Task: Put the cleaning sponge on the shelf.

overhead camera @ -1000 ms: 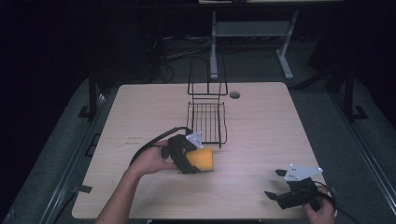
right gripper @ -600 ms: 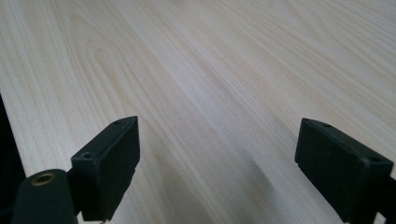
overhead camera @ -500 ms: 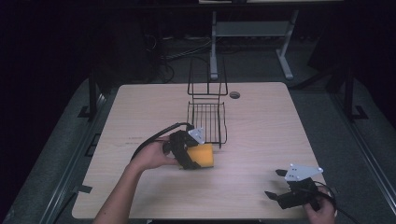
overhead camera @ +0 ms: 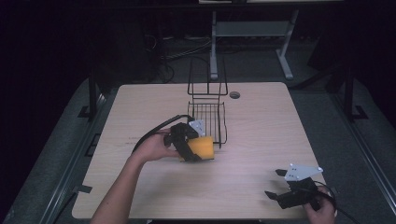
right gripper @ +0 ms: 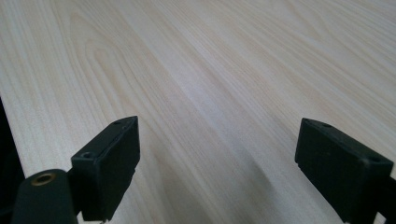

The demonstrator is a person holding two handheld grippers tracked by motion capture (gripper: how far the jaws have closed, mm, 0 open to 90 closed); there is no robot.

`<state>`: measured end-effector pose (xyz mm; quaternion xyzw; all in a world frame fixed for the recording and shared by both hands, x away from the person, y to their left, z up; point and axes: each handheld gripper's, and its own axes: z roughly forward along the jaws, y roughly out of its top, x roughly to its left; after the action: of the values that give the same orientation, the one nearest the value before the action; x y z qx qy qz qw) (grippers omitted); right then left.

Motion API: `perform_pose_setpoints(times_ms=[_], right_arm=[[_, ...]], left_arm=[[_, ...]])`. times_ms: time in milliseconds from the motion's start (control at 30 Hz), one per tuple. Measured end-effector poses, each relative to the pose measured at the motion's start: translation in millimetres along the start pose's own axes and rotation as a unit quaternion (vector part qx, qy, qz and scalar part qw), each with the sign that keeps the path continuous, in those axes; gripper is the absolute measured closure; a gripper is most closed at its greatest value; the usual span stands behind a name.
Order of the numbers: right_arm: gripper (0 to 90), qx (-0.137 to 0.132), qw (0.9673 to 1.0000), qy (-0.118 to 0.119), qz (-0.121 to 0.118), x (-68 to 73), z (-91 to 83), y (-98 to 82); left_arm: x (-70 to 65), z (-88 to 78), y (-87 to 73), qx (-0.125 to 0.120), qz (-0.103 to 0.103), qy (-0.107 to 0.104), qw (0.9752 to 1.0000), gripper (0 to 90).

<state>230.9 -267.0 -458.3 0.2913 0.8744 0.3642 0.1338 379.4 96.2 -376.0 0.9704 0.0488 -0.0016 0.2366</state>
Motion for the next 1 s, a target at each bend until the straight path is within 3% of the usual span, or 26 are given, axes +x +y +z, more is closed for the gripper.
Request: perform_pose_setpoints(times_ms=[167, 533, 600, 833, 1000], right_arm=[[13.7, 0.000, 1.0000, 0.001, 0.001, -0.4, -0.2, -0.1], [13.7, 0.002, 1.0000, 0.000, 0.003, -0.9, 0.6, 1.4], [13.7, 0.002, 1.0000, 0.000, 0.005, -0.5, 0.9, 1.9], [13.7, 0.005, 1.0000, -0.003, 0.005, -0.6, 1.5, 2.7], [13.7, 0.006, 1.0000, -0.002, 0.006, -1.7, 1.9, 2.8]], left_arm=[[8.0, -0.2, 4.5, 0.010, 0.006, 0.002, 0.9999, 21.2], [23.0, -4.3, 9.7, 0.005, -0.002, 0.009, 0.9999, 21.3], [27.7, -4.9, 8.4, -0.005, -0.008, 0.009, 0.9999, 21.3], [34.9, -0.7, 4.7, -0.001, -0.021, 0.010, 0.9997, 21.3], [41.3, 0.8, 9.4, 0.014, -0.015, 0.011, 0.9997, 21.3]])
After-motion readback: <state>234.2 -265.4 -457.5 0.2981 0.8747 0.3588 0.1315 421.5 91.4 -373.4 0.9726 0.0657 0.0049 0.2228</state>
